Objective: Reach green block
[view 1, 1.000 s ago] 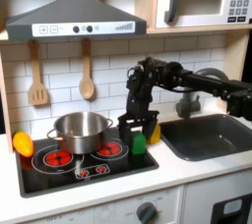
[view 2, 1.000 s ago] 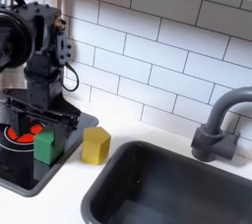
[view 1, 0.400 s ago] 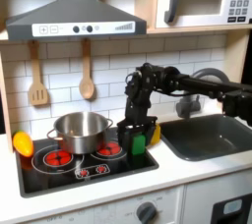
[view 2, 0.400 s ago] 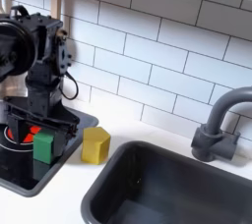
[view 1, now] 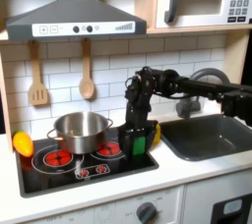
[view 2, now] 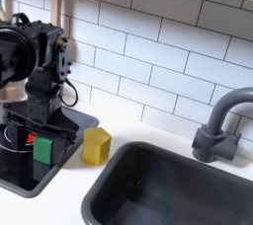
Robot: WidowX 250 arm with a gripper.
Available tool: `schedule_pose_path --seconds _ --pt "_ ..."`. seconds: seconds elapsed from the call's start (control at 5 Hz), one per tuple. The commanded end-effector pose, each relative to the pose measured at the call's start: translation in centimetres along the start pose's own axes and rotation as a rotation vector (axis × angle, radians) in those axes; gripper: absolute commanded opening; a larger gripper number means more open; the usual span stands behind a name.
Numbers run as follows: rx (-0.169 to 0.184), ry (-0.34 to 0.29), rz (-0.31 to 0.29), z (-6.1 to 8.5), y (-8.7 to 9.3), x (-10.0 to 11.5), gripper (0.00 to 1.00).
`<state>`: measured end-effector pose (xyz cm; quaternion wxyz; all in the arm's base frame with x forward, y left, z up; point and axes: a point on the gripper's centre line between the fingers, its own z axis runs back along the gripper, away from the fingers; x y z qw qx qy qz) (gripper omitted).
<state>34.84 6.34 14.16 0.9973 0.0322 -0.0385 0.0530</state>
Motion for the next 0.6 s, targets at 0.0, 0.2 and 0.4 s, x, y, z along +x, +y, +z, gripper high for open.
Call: schedule_pose_path --seconds 0.0,0.2,0.4 --pt "-0.065 -0.001 -0.066 0.17 -1.15 -0.15 1.0" --pt "-0.058 -0.001 -0.056 0.03 -0.91 -0.01 1.0" --pt "-0.058 -0.001 -0.059 0.02 -0.86 -0.01 1.0"
